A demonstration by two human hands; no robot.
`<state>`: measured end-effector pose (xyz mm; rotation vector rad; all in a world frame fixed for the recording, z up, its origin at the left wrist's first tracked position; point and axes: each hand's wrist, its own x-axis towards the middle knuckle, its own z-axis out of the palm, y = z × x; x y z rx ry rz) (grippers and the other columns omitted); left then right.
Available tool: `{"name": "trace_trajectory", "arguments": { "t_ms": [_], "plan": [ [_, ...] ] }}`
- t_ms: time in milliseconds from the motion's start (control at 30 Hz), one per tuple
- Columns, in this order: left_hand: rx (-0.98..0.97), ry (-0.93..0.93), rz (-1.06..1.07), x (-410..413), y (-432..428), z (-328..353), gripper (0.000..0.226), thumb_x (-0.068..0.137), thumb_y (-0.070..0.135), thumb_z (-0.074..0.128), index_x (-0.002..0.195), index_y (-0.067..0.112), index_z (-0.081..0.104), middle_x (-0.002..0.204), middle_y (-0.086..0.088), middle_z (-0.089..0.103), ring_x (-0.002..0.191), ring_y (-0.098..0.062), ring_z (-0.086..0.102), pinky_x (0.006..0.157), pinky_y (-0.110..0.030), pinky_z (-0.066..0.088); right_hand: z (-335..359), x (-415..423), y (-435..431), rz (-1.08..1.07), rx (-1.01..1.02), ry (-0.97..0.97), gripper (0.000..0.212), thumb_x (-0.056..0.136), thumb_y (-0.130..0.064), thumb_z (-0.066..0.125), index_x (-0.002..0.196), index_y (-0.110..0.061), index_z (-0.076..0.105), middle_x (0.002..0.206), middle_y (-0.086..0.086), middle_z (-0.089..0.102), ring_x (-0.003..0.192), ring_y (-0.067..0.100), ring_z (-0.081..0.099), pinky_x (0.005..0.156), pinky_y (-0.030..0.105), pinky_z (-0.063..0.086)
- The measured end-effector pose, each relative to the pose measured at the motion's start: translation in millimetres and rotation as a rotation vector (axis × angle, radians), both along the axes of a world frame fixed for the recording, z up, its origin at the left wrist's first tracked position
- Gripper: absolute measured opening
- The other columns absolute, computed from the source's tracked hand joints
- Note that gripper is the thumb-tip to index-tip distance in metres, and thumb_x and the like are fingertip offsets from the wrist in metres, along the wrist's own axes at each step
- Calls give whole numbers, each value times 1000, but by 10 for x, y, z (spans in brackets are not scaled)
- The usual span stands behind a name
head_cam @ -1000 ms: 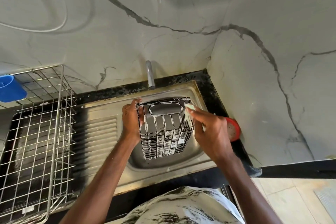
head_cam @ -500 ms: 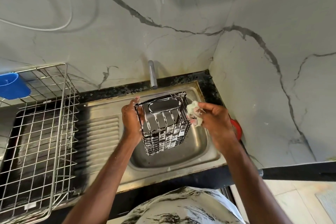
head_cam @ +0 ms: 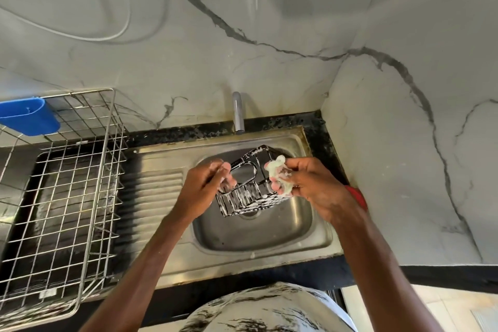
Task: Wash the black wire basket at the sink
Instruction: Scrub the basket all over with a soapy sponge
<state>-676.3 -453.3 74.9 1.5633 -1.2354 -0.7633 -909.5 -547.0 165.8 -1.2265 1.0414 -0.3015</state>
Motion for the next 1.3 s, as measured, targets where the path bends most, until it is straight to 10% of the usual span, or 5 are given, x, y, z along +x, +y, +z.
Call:
{"name": "trace_trajectory", "arguments": {
  "t_ms": [167,600,733,1000,1300],
  "plan": [
    [28,-157,35,-259,-158,290,17,100,41,53,92,37,68,86,9,78,80,-8,75,79,-35,60,-20,121,122,4,-174,109,19,100,-13,63,96,-26,76,92,2,79,94,23,76,95,53,56],
    [-77,265,308,-544,-261,200,32,97,28,55,66,21,63,61,5,61,66,-14,55,71,-44,48,-6,94,243,9,-128,25,28,95,1,62,104,-24,73,93,-6,78,88,8,76,79,27,60],
    [-98,369,254,-574,-250,192,42,97,12,46,62,29,61,60,13,56,67,-37,56,77,-54,46,-36,4,124,-116,-514,147,23,94,-5,68,108,-23,73,109,-9,73,86,-3,69,70,11,53],
    [-172,354,275,-690,-255,240,33,93,4,44,62,10,55,59,2,52,63,-11,48,62,-37,40,-257,434,277,-98,-1062,119,20,87,2,73,104,-9,77,99,-8,62,84,1,57,76,2,45],
    [-139,366,297,-622,-254,252,36,92,9,48,58,19,54,53,14,47,50,-14,48,59,-36,40,-659,78,19,-306,-920,319,20,88,3,73,105,-6,76,108,9,73,89,17,72,71,9,53]
  ]
}}
